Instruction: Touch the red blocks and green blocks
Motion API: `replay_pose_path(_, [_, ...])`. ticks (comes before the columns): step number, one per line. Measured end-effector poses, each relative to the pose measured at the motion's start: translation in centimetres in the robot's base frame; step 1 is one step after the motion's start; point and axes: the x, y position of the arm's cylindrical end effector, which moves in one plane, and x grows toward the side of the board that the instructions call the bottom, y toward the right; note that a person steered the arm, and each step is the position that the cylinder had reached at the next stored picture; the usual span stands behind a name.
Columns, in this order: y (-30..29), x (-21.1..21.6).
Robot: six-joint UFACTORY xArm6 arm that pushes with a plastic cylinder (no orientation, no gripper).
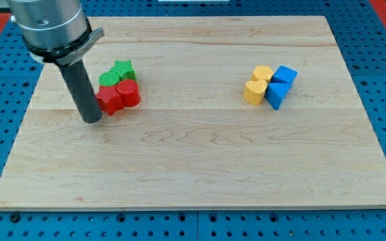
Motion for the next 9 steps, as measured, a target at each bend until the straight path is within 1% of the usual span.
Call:
replay_pose_path(1, [2.2,0.8])
replay_pose_path(2, [-5.7,-0.4])
replay_pose_path(3, [-11.8,-0.1])
replay_pose_path(4, [-9.1,-7.4])
replay_pose_path(5, [-4.7,-13.8])
replay_pose_path(6, [2.4,-13.7])
replay_pose_path(7, [7.6,-11.0])
replay_pose_path(8, [7.6,-11.0])
replay_pose_path(9, [13.1,-11.0])
